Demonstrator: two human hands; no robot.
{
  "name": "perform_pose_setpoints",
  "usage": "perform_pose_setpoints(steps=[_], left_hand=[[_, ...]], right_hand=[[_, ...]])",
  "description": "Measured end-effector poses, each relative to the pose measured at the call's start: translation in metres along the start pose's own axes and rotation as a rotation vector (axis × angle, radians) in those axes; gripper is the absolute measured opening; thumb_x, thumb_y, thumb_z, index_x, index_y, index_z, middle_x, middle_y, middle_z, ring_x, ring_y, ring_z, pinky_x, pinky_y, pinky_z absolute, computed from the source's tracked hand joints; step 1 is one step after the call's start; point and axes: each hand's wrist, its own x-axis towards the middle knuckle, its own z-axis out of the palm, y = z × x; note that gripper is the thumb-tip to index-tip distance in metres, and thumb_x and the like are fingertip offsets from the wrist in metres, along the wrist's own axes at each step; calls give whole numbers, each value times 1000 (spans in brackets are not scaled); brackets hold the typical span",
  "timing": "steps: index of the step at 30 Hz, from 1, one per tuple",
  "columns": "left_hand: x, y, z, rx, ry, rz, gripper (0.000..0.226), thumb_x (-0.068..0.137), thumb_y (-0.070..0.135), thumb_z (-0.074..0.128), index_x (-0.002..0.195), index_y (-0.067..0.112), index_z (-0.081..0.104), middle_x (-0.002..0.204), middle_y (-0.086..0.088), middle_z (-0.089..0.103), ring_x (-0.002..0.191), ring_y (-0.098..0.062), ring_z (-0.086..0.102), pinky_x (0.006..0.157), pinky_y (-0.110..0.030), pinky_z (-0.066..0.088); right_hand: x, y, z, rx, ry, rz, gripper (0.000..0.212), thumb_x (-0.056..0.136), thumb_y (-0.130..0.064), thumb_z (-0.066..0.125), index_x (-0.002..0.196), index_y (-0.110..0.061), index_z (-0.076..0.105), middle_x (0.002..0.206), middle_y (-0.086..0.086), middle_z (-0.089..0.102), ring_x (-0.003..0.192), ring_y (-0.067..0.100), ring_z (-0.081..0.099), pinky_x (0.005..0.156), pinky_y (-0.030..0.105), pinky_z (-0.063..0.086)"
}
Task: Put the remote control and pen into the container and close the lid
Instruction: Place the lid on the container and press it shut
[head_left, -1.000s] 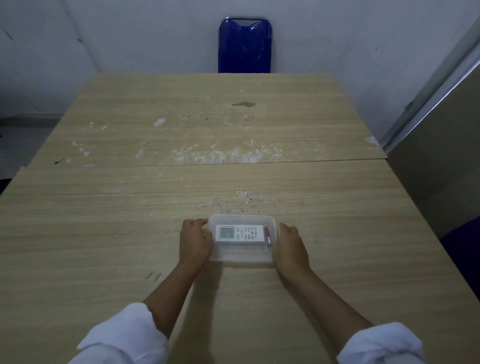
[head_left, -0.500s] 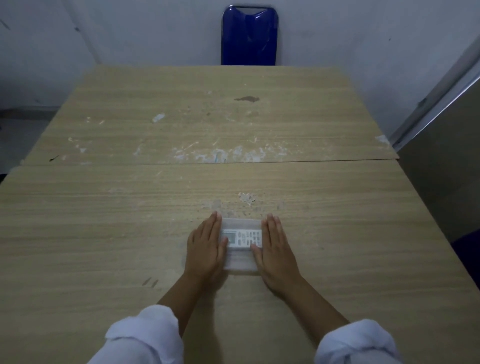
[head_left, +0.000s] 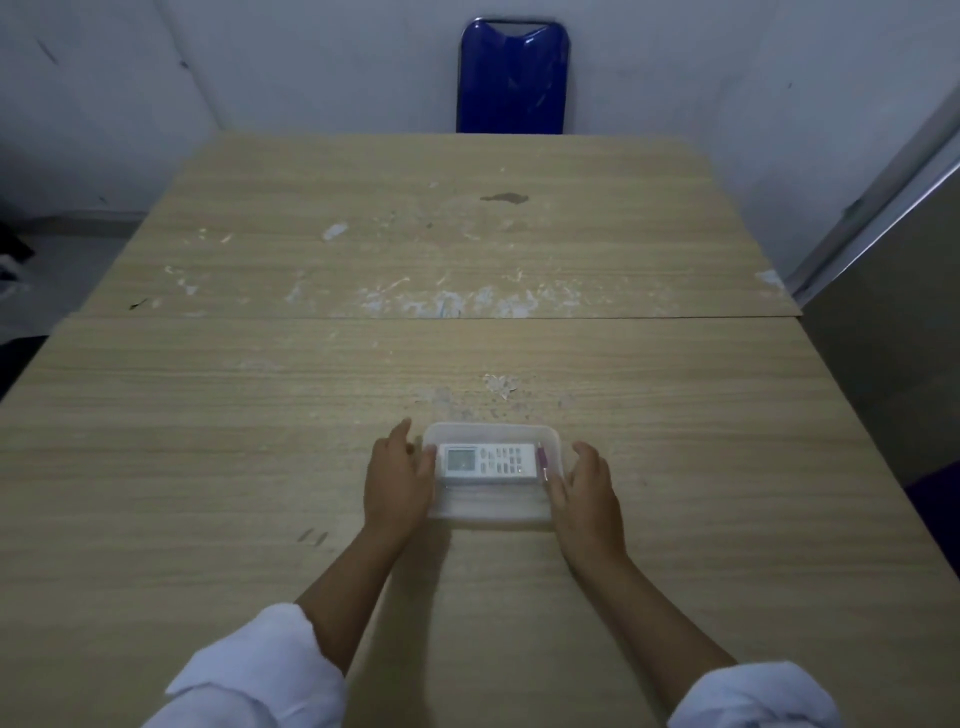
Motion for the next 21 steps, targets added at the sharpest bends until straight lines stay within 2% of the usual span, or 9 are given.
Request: perform_pose_setpoints(steps=[2,5,8,11,14,16,19,21], left_hand=[[-11,1,0,10,-16,-72,51,92,38,46,134,9,41,126,-18,57,109,-32,59,92,-43,49],[-30,-3,4,31,-95,-28,47,94,45,37,132,17,40,125,-15,57,109,-32,59,91,-45,50],[-30,-5,6,61,-137,-21,44,94,47,35,129,21,41,116,-14,60,105,-32,60,88,-48,51],[-26,-3,5,101,-149,-45,40,94,47,35,122,19,44,112,-14,62,100,-33,61,85,-45,51],[-22,-2,3,86,-136,-42,38,94,39,41,119,11,50,111,-16,63,98,-32,62,82,-41,51],[-15,-2,-3,53,-109,-41,30,93,29,46,109,6,58,105,-17,65,92,-30,63,78,-38,51],[-2,-17,-22,-28,-46,-57,20,91,17,49,94,3,64,93,-17,69,82,-27,62,68,-31,44],[5,-24,-32,-45,-33,-78,19,91,15,51,92,3,65,92,-15,70,77,-21,56,68,-28,38]], right_hand=[[-5,3,2,9,-63,99,55,89,-50,49,130,-17,37,122,13,58,104,31,60,80,37,50],[-14,7,10,-51,-131,72,62,88,-56,44,139,-25,27,128,9,57,107,30,61,75,34,47],[-15,7,15,-69,-172,96,66,90,-58,37,146,-30,18,133,7,56,109,29,62,80,35,49],[-17,1,12,-40,-199,107,64,92,-55,38,147,-29,16,138,8,53,113,30,60,85,37,50],[-15,-3,7,93,-193,73,56,94,-41,47,142,-20,29,133,11,57,113,30,59,86,35,49],[-8,-6,5,131,-192,89,42,93,-33,51,129,-13,43,121,15,62,104,31,61,82,36,50],[0,-26,9,148,-166,146,20,93,-22,51,103,-6,57,101,16,67,90,33,63,77,45,55],[5,-40,14,203,-145,199,17,91,-17,50,92,-5,62,94,16,67,85,36,64,74,51,57]])
